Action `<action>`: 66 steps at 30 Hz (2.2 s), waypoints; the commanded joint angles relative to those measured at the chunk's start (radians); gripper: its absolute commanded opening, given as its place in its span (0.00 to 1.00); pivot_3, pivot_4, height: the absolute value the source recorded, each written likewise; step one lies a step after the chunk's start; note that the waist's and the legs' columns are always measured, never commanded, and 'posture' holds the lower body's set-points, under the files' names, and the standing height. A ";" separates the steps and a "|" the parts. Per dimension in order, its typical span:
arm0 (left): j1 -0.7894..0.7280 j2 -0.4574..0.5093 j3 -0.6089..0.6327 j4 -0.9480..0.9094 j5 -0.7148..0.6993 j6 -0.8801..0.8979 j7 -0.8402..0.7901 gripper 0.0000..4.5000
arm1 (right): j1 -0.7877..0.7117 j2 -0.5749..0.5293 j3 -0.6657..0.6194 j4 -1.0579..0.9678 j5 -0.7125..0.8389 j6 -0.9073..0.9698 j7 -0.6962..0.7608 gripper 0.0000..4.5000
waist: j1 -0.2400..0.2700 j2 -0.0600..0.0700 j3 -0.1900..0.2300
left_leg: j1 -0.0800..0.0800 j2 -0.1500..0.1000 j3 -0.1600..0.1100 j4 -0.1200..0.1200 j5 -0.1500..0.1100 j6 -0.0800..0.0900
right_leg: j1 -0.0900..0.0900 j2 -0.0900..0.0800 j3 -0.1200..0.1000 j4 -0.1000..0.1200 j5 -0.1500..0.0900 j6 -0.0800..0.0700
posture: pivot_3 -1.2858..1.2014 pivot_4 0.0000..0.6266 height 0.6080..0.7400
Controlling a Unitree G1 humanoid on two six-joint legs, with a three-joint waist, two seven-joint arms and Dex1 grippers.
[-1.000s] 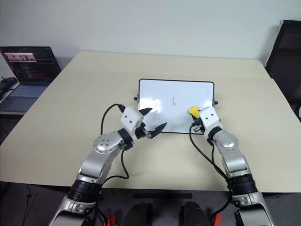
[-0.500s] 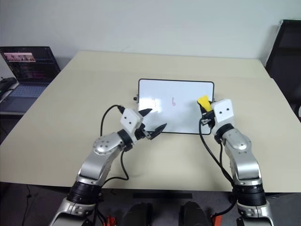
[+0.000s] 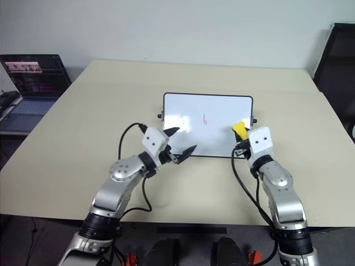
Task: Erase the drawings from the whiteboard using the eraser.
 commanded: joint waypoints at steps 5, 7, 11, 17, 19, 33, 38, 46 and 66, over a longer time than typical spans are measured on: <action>-0.013 -0.002 0.005 -0.040 -0.003 -0.014 -0.002 1.00 | 0.007 -0.003 0.006 0.011 -0.015 -0.071 0.016 0.26 | 0.000 0.000 0.000 | 0.000 0.000 0.000 0.000 0.000 0.000 | 0.000 0.000 0.000 0.000 0.000 0.000 | 0.52 0.24 1.00; -0.012 -0.002 0.006 -0.041 -0.003 -0.013 -0.001 1.00 | 0.005 -0.003 0.006 0.014 -0.014 -0.075 0.017 0.26 | 0.000 0.000 0.000 | 0.000 0.000 0.000 0.000 0.000 0.000 | 0.000 0.000 0.000 0.000 0.000 0.000 | 0.52 0.24 1.00; -0.004 0.003 0.011 -0.046 -0.002 -0.010 0.002 1.00 | -0.034 0.005 0.007 0.039 -0.007 -0.067 0.018 0.26 | -0.001 0.000 0.000 | 0.000 0.000 0.000 0.000 0.000 0.000 | 0.000 0.000 0.000 0.000 0.000 0.000 | 0.52 0.24 1.00; 0.024 0.012 0.024 -0.058 -0.007 0.000 0.010 1.00 | -0.165 0.024 0.036 0.140 -0.017 -0.093 0.030 0.26 | -0.002 0.000 0.000 | 0.000 0.000 0.000 0.000 0.000 0.000 | 0.000 0.000 0.000 0.001 0.000 0.000 | 0.52 0.24 1.00; 0.036 0.016 0.030 -0.065 -0.006 0.001 0.013 1.00 | -0.214 0.031 0.047 0.189 -0.021 -0.110 0.034 0.26 | -0.001 0.000 0.000 | 0.000 0.000 0.000 0.000 0.000 0.000 | 0.000 0.000 0.000 0.000 0.000 0.000 | 0.52 0.24 1.00; 0.062 0.022 0.045 -0.080 0.005 0.001 0.042 1.00 | -0.482 0.042 0.081 0.588 -0.066 -0.334 0.084 0.26 | -0.001 0.000 0.000 | 0.000 0.000 0.000 0.000 0.000 0.000 | 0.000 0.000 0.000 0.001 0.000 0.000 | 0.52 0.24 1.00; 0.069 0.020 0.052 -0.085 0.013 -0.001 0.066 1.00 | -0.563 0.049 0.079 0.741 -0.084 -0.418 0.090 0.26 | -0.001 0.000 0.000 | 0.000 0.000 0.000 0.000 0.000 0.000 | -0.001 0.000 0.000 0.001 0.000 -0.001 | 0.52 0.24 1.00; 0.083 0.033 0.064 -0.096 0.013 0.007 0.079 1.00 | -0.596 0.058 0.073 0.836 -0.084 -0.470 0.093 0.26 | -0.001 0.000 0.000 | 0.000 0.000 0.000 0.000 0.000 0.000 | -0.001 -0.001 0.000 0.001 0.000 -0.001 | 0.52 0.24 1.00; 0.090 0.042 0.089 -0.110 0.023 0.035 0.104 1.00 | -0.529 0.100 0.131 0.876 -0.146 -0.506 0.086 0.26 | -0.003 0.001 0.000 | 0.000 0.001 0.000 0.000 0.000 0.000 | -0.001 -0.001 0.000 0.001 0.000 -0.001 | 0.52 0.24 1.00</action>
